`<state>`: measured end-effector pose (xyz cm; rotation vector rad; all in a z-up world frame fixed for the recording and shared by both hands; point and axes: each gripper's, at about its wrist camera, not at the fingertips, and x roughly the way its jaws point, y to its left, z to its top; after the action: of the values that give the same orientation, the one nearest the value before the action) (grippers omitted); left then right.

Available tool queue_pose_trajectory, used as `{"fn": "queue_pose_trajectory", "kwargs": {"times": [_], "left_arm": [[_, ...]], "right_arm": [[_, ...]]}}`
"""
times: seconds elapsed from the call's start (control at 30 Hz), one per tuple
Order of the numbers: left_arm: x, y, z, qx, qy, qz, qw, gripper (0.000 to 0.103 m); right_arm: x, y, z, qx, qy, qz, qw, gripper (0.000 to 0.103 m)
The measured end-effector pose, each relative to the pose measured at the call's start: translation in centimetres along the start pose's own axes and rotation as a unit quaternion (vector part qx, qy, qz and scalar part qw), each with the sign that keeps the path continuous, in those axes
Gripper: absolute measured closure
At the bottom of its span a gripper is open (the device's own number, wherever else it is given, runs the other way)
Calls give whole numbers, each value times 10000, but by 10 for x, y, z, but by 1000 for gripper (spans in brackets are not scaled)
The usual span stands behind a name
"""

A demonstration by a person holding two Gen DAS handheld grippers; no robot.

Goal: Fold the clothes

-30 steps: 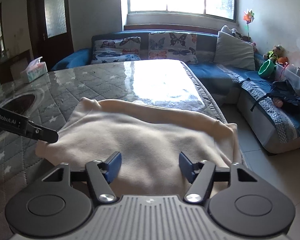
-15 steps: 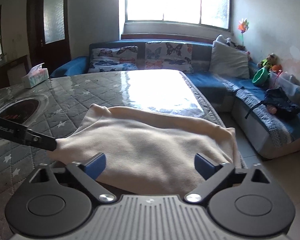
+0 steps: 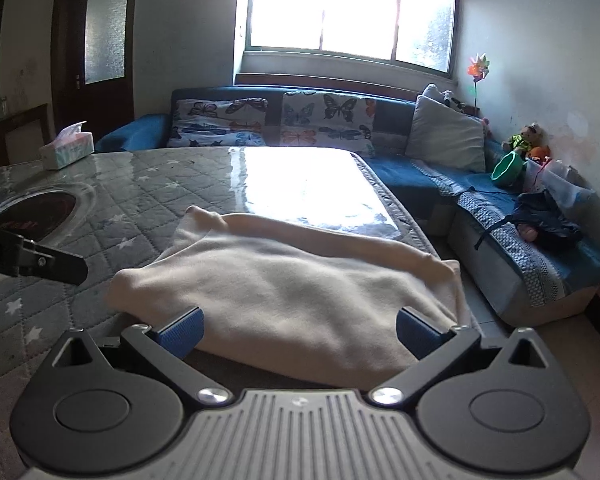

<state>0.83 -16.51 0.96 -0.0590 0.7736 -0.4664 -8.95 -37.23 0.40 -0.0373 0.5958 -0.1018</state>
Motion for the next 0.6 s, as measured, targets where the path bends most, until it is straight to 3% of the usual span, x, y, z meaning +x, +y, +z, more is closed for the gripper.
{"fn": "queue_pose_trajectory", "kwargs": {"times": [0.17, 0.33, 0.6], "left_arm": [[-11, 3, -3, -35, -234, 139, 9996, 0], [-17, 7, -6, -102, -194, 1, 9998, 0], [-23, 3, -16, -20, -17, 121, 9999, 0]], "right_arm": [[-6, 3, -4, 95, -72, 21, 9999, 0], [-9, 3, -9, 164, -66, 13, 9998, 0], [-13, 3, -15, 292, -45, 13, 9996, 0]]}}
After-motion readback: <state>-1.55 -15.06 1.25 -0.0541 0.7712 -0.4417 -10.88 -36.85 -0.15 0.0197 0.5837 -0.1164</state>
